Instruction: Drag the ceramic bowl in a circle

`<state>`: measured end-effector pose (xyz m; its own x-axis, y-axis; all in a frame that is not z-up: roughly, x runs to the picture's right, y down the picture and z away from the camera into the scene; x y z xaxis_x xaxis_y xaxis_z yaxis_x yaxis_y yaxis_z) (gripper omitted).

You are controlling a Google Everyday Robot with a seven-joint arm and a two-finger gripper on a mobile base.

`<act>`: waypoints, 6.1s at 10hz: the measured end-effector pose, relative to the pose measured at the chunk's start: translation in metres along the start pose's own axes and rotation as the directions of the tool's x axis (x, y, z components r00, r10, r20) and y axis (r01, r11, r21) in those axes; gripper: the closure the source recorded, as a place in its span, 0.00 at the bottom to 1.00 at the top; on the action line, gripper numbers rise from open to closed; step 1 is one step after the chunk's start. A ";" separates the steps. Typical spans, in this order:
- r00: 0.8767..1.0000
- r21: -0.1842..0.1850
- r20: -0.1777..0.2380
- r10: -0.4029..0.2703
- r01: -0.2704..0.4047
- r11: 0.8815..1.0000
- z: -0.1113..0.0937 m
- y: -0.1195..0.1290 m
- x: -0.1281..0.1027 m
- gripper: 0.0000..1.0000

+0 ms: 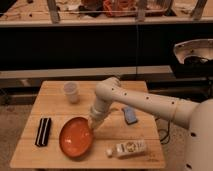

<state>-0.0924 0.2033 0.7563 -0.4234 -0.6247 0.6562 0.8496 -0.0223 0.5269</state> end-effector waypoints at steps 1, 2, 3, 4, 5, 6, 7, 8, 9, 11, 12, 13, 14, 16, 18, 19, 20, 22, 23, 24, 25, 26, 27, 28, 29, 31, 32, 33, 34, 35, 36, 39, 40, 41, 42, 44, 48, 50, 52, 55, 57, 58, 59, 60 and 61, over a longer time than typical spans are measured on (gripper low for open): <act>0.999 0.000 0.004 -0.033 0.033 0.999 0.003 -0.011 0.004 1.00; 0.998 -0.001 0.007 -0.064 0.064 0.998 0.003 -0.018 0.008 1.00; 0.998 -0.001 0.008 -0.070 0.070 0.998 0.004 -0.021 0.009 1.00; 0.998 0.000 0.000 -0.064 0.064 0.998 0.001 -0.020 0.012 1.00; 0.999 0.002 -0.007 -0.053 0.053 0.999 -0.003 -0.014 0.017 1.00; 0.999 0.008 -0.015 -0.032 0.032 0.999 -0.010 -0.001 0.029 1.00; 1.000 0.014 -0.018 -0.013 0.013 1.000 -0.014 0.011 0.038 1.00; 1.000 0.026 -0.025 0.018 -0.018 1.000 -0.019 0.029 0.050 1.00; 0.998 0.040 -0.031 0.062 -0.061 0.997 -0.025 0.053 0.054 1.00; 0.991 0.060 -0.037 0.126 -0.124 0.990 -0.029 0.083 0.052 1.00; 0.985 0.076 -0.043 0.167 -0.163 0.984 -0.031 0.099 0.049 1.00; 0.976 0.091 -0.047 0.214 -0.210 0.974 -0.032 0.111 0.041 1.00; 0.973 0.094 -0.049 0.226 -0.221 0.971 -0.031 0.113 0.037 1.00; 0.965 0.111 -0.056 0.257 -0.250 0.962 -0.027 0.102 0.019 1.00; 0.957 0.103 -0.070 0.283 -0.275 0.956 -0.027 0.090 0.010 1.00; 0.958 0.100 -0.075 0.279 -0.271 0.957 -0.028 0.079 0.011 1.00; 0.963 0.095 -0.072 0.259 -0.251 0.963 -0.026 0.067 0.014 1.00; 0.980 0.077 -0.053 0.193 -0.189 0.979 -0.016 0.036 0.020 1.00; 0.990 0.063 -0.038 0.139 -0.136 0.989 -0.008 0.015 0.023 1.00; 0.995 0.054 -0.026 0.092 -0.091 0.994 -0.003 -0.001 0.023 1.00; 0.998 0.047 -0.017 0.056 -0.055 0.997 0.000 -0.012 0.022 1.00; 1.000 0.035 0.004 -0.013 0.013 0.999 0.006 -0.031 0.016 1.00; 0.999 0.029 0.015 -0.049 0.048 0.998 0.009 -0.039 0.012 1.00; 0.997 0.026 0.021 -0.075 0.074 0.997 0.011 -0.046 0.010 1.00; 0.996 0.024 0.023 -0.087 0.087 0.996 0.012 -0.050 0.010 1.00; 0.999 0.033 0.016 -0.050 0.050 0.998 0.010 -0.033 0.018 1.00; 1.000 0.043 0.012 -0.020 0.019 0.999 0.007 -0.018 0.023 1.00; 1.000 0.056 0.008 0.026 -0.027 0.998 0.004 0.007 0.027 1.00; 0.998 0.065 0.004 0.055 -0.055 0.996 0.001 0.020 0.029 1.00; 0.996 0.075 0.001 0.086 -0.086 0.993 0.000 0.035 0.030 1.00; 0.991 0.090 -0.007 0.132 -0.131 0.987 -0.004 0.054 0.030 1.00; 0.981 0.103 -0.014 0.192 -0.190 0.976 -0.006 0.070 0.018 1.00; 0.977 0.103 -0.015 0.212 -0.210 0.972 -0.008 0.078 0.004 1.00; 0.973 0.100 -0.015 0.229 -0.226 0.969 -0.008 0.082 -0.010 1.00; 0.971 0.097 -0.009 0.240 -0.238 0.967 -0.005 0.081 -0.025 1.00; 0.964 0.086 0.004 0.264 -0.264 0.961 -0.001 0.083 -0.057 1.00; 0.974 0.056 0.034 0.222 -0.224 0.973 0.010 0.063 -0.074 1.00; 0.986 0.051 0.047 0.160 -0.163 0.985 0.017 0.036 -0.066 1.00; 0.994 0.049 0.051 0.096 -0.098 0.994 0.021 0.009 -0.055 1.00; 0.998 0.056 0.047 0.030 -0.032 0.998 0.017 -0.005 -0.032 1.00; 0.999 0.070 0.052 0.017 -0.020 0.997 0.016 0.000 -0.004 1.00; 0.998 0.074 0.052 0.021 -0.025 0.997 0.014 0.005 0.007 1.00; 0.998 0.077 0.050 0.031 -0.035 0.996 0.013 0.013 0.020 1.00; 0.998 0.079 0.050 0.043 -0.047 0.996 0.012 0.021 0.032 1.00; 0.997 0.082 0.049 0.067 -0.071 0.994 0.009 0.035 0.040 1.00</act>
<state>-0.0820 0.1846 0.8060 -0.3806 -0.5856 0.7157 0.8487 0.0861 0.5218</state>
